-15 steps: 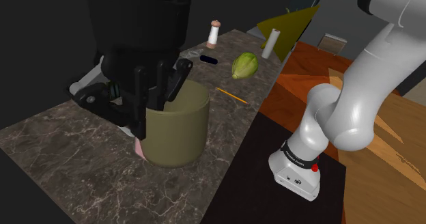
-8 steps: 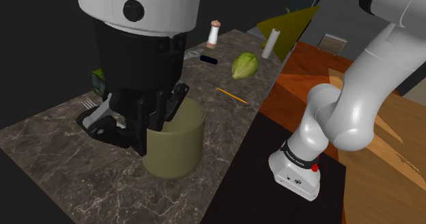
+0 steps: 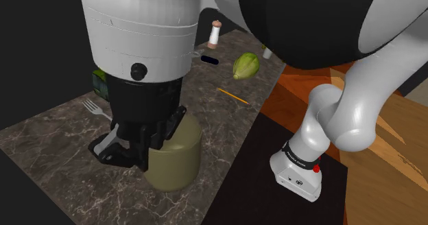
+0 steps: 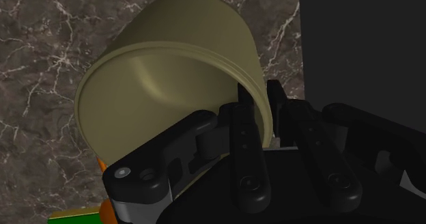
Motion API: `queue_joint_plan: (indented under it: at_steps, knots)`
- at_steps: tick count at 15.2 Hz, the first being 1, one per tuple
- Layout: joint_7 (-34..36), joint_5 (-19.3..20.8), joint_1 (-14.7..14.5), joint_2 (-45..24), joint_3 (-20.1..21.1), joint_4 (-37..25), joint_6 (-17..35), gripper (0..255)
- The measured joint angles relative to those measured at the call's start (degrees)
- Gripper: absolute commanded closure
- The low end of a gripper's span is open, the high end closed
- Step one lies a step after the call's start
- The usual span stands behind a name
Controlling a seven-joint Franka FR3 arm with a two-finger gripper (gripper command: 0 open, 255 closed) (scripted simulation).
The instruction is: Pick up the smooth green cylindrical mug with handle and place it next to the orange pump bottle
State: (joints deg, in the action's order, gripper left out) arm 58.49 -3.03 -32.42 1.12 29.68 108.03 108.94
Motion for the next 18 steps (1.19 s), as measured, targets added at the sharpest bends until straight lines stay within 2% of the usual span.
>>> queue_joint_plan:
  at_steps: [18]
  knots:
    - [1.0,2.0,-0.4,-3.9,0.3,9.9,13.4,255]
